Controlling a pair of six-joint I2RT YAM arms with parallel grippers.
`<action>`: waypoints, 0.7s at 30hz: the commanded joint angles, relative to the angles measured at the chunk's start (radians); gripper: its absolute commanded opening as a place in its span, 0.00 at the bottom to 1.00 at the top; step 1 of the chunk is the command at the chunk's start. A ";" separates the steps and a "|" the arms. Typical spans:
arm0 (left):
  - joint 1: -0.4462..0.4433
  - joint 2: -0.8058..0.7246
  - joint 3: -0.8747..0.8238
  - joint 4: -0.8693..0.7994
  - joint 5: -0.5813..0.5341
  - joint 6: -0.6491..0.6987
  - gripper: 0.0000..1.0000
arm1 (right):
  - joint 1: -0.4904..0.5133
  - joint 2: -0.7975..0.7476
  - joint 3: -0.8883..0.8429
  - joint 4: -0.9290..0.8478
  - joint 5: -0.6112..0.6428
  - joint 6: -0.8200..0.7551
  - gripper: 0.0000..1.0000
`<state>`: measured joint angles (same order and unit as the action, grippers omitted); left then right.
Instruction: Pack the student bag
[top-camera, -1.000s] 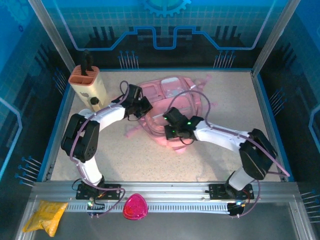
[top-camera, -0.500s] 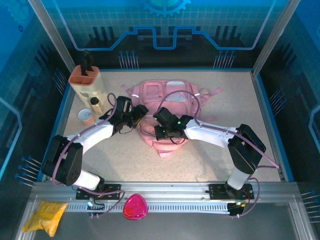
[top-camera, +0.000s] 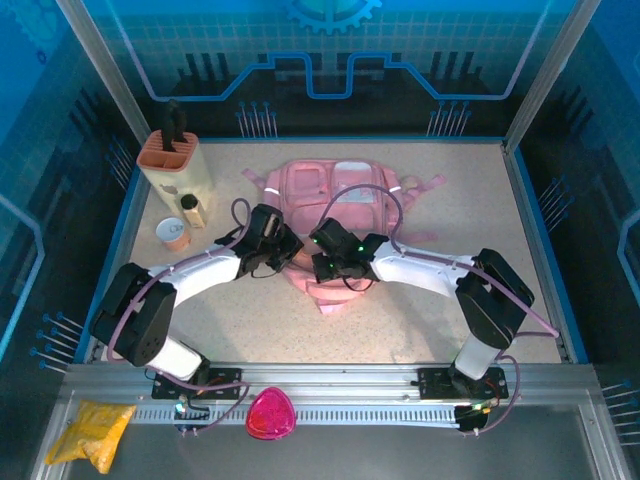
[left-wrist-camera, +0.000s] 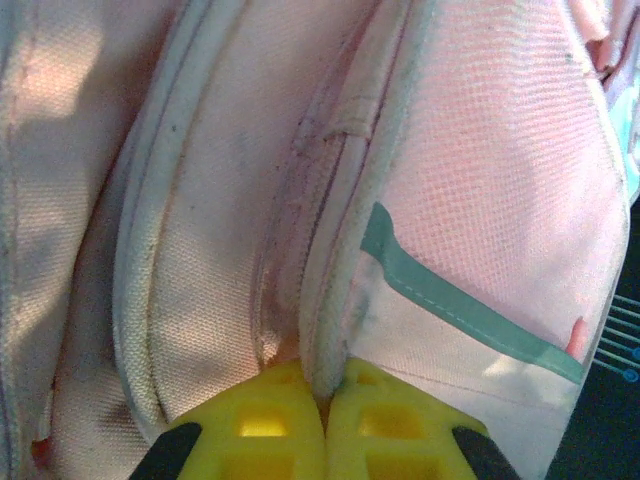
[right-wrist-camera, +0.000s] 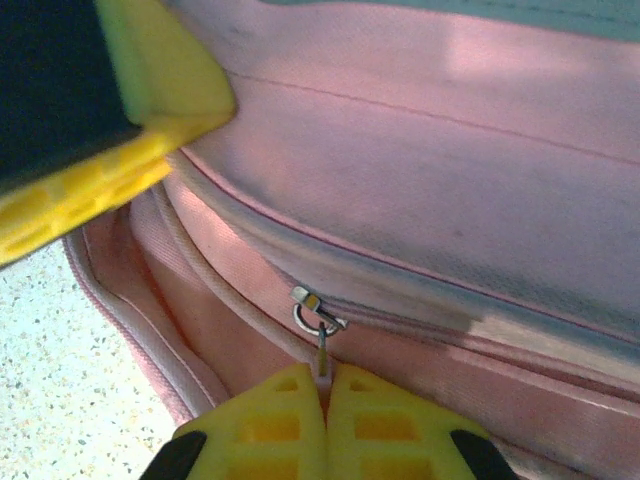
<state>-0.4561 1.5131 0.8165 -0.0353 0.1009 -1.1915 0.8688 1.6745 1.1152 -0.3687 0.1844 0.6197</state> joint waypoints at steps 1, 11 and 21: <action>0.066 0.000 0.035 -0.034 -0.078 0.057 0.00 | -0.045 -0.103 -0.070 -0.093 0.012 -0.013 0.00; 0.252 0.025 0.179 -0.208 -0.081 0.295 0.00 | -0.251 -0.241 -0.189 -0.150 0.012 -0.124 0.00; 0.240 -0.081 0.094 -0.152 0.010 0.191 0.55 | -0.112 -0.175 -0.090 -0.074 -0.080 -0.079 0.00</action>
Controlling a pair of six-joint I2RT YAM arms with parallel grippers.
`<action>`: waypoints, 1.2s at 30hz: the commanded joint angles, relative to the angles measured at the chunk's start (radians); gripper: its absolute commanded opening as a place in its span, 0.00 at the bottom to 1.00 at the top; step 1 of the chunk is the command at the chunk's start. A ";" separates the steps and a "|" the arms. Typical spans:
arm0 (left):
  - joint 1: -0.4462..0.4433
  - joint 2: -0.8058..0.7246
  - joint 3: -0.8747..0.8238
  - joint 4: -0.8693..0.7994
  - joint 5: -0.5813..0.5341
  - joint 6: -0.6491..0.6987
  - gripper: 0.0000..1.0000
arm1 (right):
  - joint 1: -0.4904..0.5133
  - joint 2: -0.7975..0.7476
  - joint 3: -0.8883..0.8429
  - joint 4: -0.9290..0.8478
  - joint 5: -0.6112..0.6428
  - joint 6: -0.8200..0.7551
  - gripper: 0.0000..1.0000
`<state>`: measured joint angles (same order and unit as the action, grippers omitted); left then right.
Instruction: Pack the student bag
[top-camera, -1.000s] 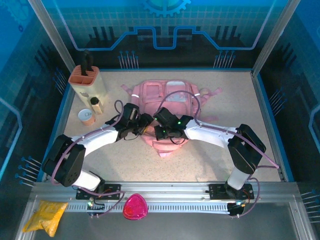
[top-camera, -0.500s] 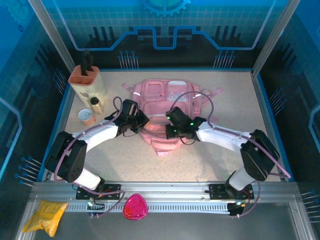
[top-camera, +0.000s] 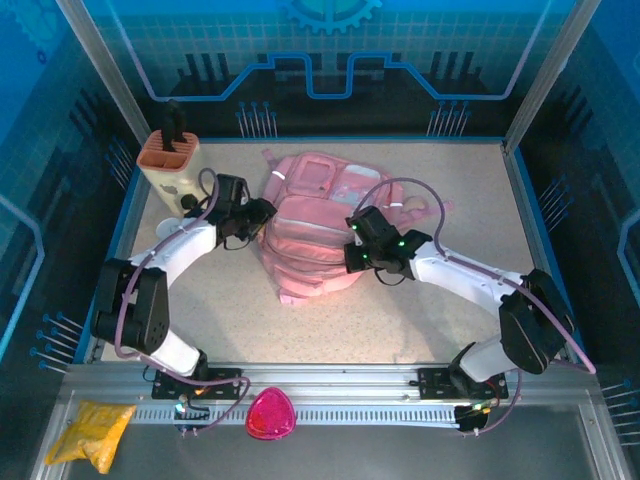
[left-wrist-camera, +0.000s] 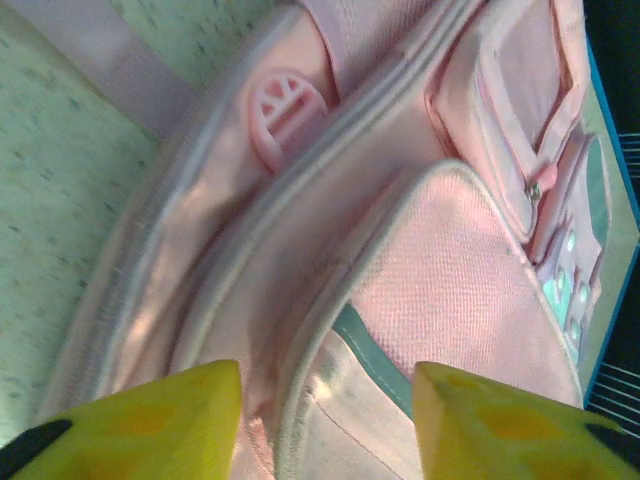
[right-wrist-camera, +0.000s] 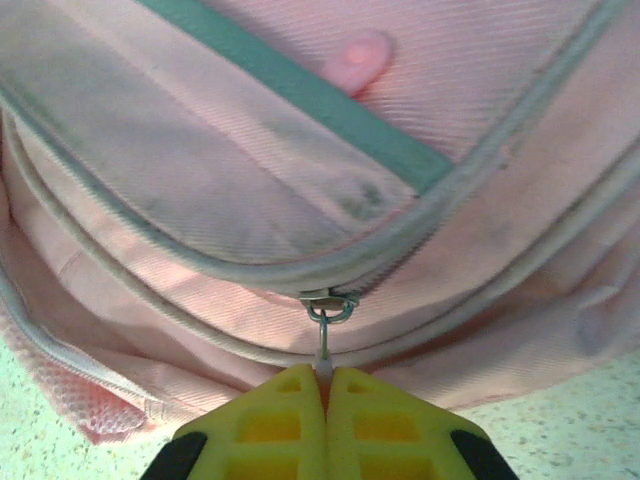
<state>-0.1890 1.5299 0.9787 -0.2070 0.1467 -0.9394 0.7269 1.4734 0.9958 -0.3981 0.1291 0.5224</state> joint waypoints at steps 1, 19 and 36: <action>-0.043 -0.130 -0.103 0.032 -0.044 -0.095 0.59 | 0.031 0.032 0.028 -0.041 -0.031 0.018 0.00; -0.364 -0.021 -0.108 0.203 -0.195 -0.428 0.49 | 0.007 0.059 0.023 -0.049 0.013 -0.028 0.00; -0.289 0.018 -0.056 0.026 -0.216 -0.254 0.00 | -0.196 0.107 0.158 -0.097 0.027 -0.125 0.00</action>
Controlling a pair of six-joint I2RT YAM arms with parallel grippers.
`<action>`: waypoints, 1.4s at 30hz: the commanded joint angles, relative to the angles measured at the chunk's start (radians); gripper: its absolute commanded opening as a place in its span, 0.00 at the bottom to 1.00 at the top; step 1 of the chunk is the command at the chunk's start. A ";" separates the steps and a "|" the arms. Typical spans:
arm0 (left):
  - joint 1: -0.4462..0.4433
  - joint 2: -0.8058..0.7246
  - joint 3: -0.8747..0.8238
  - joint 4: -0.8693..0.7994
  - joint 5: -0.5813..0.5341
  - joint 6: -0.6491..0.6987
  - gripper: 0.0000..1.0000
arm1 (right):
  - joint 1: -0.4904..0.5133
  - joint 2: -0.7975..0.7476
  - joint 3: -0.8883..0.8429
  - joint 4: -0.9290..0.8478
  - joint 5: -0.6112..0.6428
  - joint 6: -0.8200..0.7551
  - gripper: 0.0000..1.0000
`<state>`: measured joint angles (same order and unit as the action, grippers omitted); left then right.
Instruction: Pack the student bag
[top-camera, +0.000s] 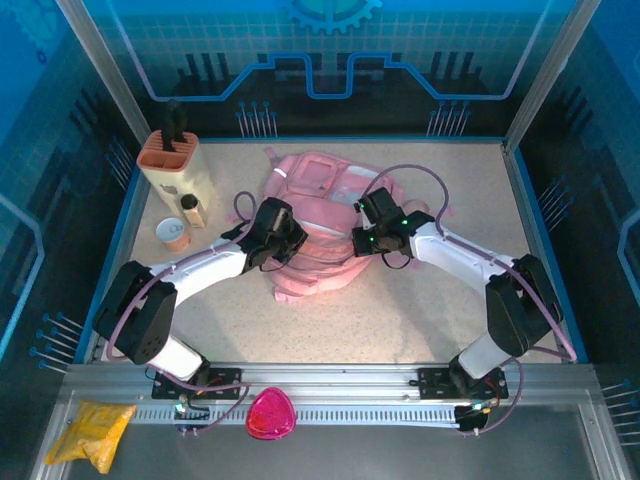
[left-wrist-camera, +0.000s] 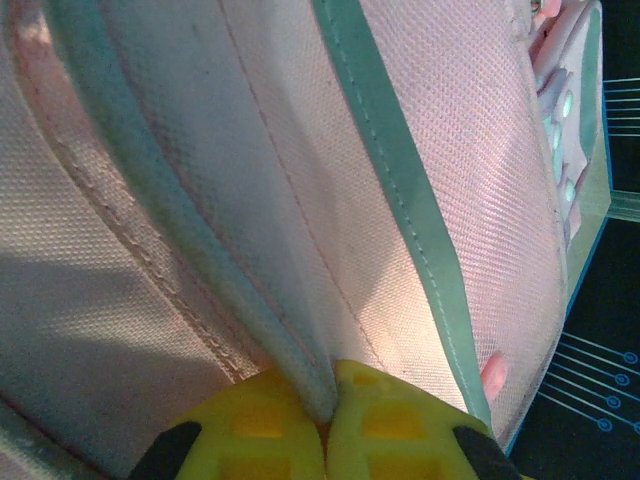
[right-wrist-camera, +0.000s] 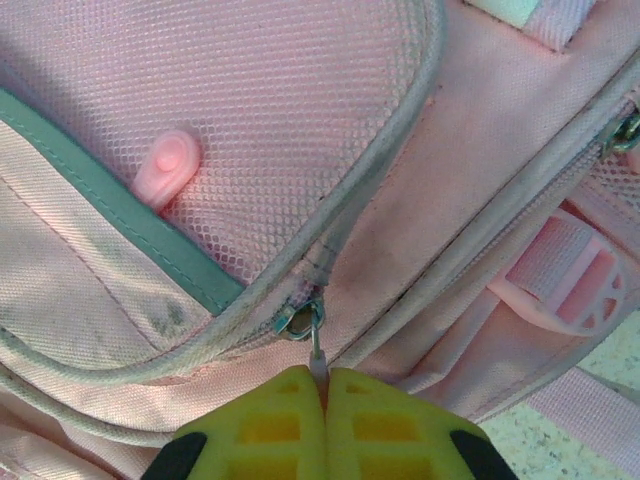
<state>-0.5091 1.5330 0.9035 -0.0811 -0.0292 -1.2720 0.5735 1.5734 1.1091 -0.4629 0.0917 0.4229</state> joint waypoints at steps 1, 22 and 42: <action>0.031 0.009 0.021 -0.105 -0.038 0.088 0.00 | -0.043 0.001 0.049 -0.035 0.046 -0.031 0.01; 0.410 -0.447 -0.276 -0.063 -0.617 0.881 0.99 | -0.474 -0.235 -0.396 0.593 0.394 -0.161 1.00; 0.480 0.019 -0.526 1.007 -0.164 1.259 0.99 | -0.517 -0.033 -0.720 1.372 0.019 -0.410 1.00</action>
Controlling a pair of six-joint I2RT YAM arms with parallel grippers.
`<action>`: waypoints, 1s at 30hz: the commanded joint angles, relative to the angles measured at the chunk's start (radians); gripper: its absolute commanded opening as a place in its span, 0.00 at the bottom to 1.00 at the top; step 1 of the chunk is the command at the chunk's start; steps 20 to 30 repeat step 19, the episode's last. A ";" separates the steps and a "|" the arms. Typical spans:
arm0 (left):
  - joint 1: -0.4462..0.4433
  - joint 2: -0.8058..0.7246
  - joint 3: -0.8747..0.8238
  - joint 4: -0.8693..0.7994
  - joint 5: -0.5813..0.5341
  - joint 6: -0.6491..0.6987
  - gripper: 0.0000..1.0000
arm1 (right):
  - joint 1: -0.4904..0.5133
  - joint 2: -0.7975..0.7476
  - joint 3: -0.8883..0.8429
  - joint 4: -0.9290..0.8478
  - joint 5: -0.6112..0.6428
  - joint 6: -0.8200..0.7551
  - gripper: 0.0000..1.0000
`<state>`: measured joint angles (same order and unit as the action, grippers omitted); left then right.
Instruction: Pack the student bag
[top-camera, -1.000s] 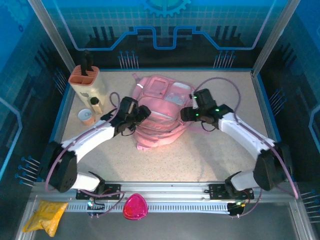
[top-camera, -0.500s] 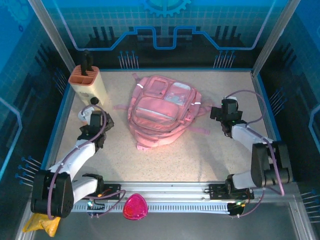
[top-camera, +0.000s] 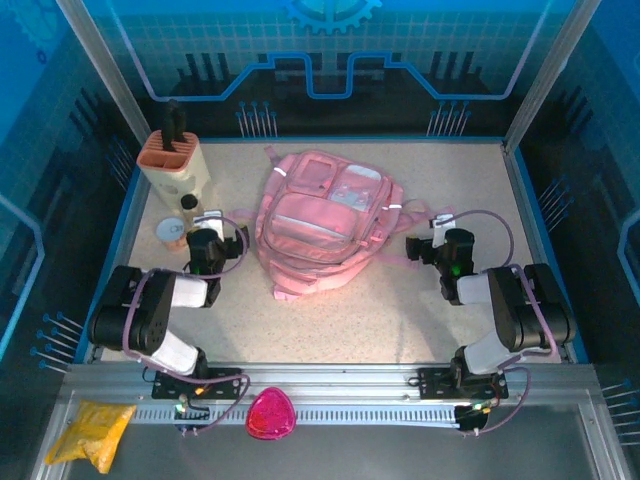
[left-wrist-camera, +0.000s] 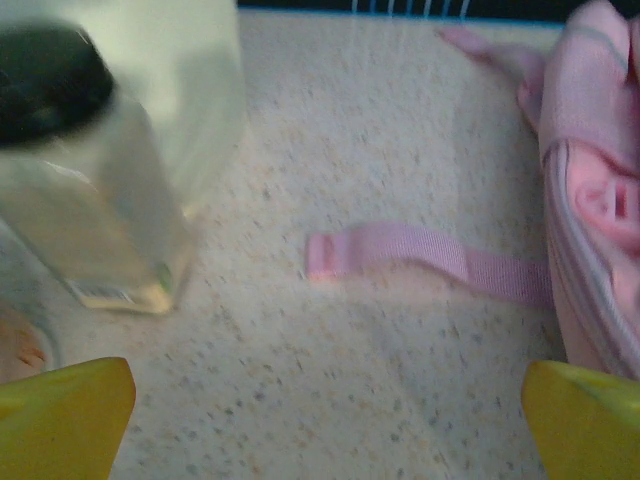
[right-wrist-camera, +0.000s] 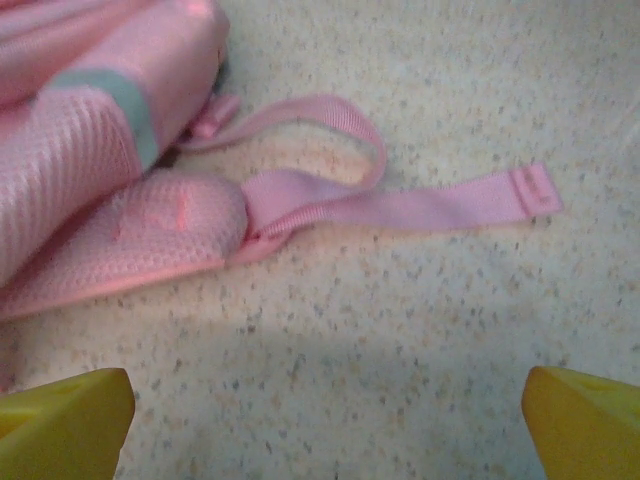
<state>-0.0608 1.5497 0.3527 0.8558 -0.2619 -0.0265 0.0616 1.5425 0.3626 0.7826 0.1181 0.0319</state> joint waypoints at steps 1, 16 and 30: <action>0.033 0.012 0.014 0.115 0.055 0.012 0.99 | -0.004 -0.001 0.026 0.132 -0.009 -0.020 1.00; 0.032 0.009 0.011 0.109 0.039 0.007 0.99 | 0.015 0.000 0.036 0.112 -0.027 -0.050 1.00; 0.032 0.010 0.011 0.109 0.039 0.007 0.99 | 0.002 -0.001 0.037 0.109 -0.050 -0.043 1.00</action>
